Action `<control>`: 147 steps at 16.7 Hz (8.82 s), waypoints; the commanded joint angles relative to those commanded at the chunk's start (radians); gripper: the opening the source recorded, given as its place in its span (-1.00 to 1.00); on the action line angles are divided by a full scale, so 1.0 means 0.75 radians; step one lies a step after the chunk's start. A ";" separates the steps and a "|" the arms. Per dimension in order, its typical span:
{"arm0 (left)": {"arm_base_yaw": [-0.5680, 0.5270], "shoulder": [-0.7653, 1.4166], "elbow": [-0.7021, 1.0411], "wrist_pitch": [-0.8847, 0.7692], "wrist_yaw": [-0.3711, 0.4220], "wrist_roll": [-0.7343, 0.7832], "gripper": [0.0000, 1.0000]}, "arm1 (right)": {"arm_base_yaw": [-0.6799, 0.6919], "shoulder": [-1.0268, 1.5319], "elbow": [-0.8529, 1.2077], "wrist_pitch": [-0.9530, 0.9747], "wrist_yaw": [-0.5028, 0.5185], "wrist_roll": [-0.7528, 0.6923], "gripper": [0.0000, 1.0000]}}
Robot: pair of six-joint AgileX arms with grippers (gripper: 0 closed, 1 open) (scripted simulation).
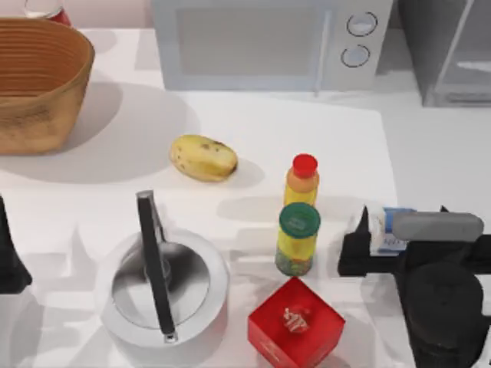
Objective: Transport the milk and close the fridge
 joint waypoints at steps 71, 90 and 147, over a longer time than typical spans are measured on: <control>0.000 0.000 0.000 0.000 0.000 0.000 1.00 | -0.997 -0.655 0.242 -0.527 -1.003 -0.259 -1.00; 0.000 0.000 0.000 0.000 0.000 0.000 1.00 | -1.271 0.210 1.376 -1.066 -1.276 -0.323 -1.00; 0.000 0.000 0.000 0.000 0.000 0.000 1.00 | -1.008 -2.408 -0.128 -1.845 -1.096 -0.280 1.00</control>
